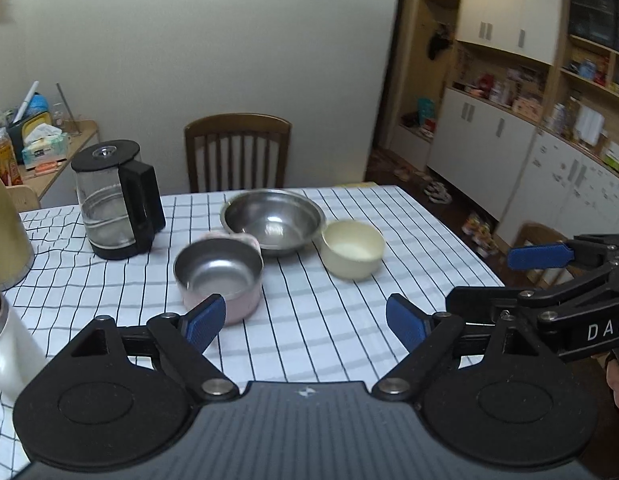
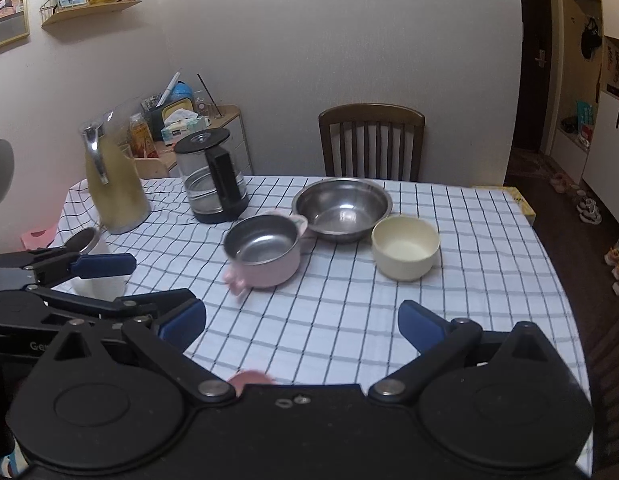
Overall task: Organize plates and bowls
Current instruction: 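Reach both grippers to the large steel bowl rim and close them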
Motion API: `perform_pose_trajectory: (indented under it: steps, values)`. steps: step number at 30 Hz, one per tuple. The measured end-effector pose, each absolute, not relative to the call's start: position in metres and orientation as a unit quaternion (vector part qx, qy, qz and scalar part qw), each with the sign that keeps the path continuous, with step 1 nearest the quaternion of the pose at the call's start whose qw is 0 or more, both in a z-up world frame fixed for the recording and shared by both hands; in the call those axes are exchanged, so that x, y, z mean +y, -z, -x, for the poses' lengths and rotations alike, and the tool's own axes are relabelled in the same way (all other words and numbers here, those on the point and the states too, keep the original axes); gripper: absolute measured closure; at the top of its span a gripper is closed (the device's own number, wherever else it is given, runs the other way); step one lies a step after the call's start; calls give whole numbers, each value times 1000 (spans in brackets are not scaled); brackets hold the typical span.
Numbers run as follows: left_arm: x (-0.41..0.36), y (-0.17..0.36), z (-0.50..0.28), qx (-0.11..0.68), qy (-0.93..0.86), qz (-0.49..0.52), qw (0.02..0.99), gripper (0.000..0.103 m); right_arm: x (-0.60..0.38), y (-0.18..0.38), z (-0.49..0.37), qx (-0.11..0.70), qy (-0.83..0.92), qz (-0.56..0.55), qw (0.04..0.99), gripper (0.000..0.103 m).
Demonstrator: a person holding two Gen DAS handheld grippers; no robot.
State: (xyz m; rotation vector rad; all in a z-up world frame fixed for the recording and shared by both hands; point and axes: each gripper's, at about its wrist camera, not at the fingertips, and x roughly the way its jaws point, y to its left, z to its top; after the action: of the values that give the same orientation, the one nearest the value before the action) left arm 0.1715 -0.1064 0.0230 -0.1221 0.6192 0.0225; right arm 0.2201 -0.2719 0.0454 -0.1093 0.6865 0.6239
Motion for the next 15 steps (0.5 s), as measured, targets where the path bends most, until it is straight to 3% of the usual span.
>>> perform_pose_trajectory:
  steps: [15]
  values:
    - [-120, -8, -326, 347, -78, 51, 933, 15, -291, -28, -390, 361, -310, 62, 877, 0]
